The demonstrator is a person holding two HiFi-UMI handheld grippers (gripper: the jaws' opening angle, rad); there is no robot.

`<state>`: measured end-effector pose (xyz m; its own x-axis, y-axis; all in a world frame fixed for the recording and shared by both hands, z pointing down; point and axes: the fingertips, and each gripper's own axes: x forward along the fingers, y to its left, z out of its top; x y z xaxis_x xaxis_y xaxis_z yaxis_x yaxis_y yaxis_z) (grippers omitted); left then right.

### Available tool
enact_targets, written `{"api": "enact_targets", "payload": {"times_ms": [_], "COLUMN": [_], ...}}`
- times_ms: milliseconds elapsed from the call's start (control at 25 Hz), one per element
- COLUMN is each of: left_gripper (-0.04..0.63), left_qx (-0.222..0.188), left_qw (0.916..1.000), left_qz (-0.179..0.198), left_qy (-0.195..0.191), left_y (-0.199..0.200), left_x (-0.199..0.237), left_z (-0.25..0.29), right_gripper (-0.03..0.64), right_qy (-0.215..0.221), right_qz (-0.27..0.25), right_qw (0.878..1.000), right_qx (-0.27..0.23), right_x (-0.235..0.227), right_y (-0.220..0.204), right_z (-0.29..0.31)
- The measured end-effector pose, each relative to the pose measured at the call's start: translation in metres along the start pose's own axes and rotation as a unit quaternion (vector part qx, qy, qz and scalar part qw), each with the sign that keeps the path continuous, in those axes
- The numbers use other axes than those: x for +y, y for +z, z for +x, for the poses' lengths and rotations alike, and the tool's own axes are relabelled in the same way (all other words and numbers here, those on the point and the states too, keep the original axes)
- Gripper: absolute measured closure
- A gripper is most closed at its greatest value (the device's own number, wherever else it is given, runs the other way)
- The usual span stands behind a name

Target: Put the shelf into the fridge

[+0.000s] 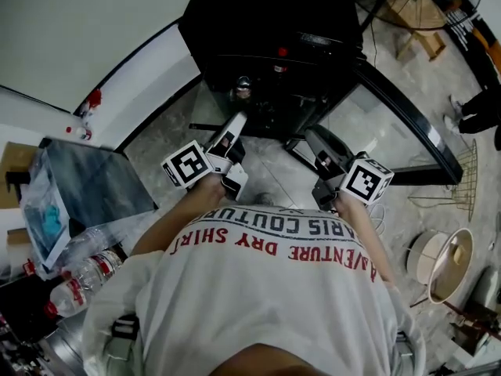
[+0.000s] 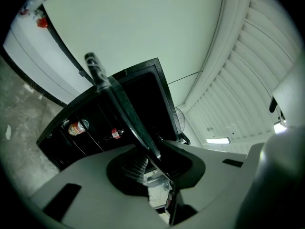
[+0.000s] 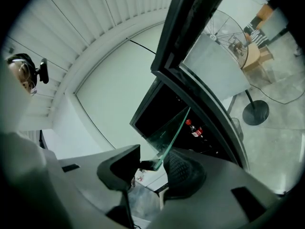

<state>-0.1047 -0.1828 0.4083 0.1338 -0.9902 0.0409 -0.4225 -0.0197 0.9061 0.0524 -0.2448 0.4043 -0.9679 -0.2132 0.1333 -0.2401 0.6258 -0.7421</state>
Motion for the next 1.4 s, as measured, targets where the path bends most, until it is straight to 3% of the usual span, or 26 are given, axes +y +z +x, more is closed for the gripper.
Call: {"api": "enact_targets", "payload": {"times_ms": [520, 1160, 1400], "left_gripper": [0.502, 0.499, 0.499], "left_qx": [-0.008, 0.023, 0.031], "left_qw": [0.9997, 0.9995, 0.9985], "left_qz": [0.023, 0.022, 0.045], "left_qy": [0.007, 0.004, 0.000], "left_y": [0.008, 0.016, 0.015], "left_x": [0.015, 0.045, 0.036], "left_z": [0.019, 0.050, 0.049], "right_gripper": [0.471, 0.471, 0.472], "right_qy": [0.008, -0.023, -0.029], "right_qz": [0.005, 0.008, -0.004], "right_qw": [1.000, 1.000, 1.000], "right_qx": [0.006, 0.002, -0.002], "right_x": [-0.024, -0.054, -0.047], "right_y": [0.004, 0.007, 0.009], "right_z": [0.020, 0.041, 0.035]}}
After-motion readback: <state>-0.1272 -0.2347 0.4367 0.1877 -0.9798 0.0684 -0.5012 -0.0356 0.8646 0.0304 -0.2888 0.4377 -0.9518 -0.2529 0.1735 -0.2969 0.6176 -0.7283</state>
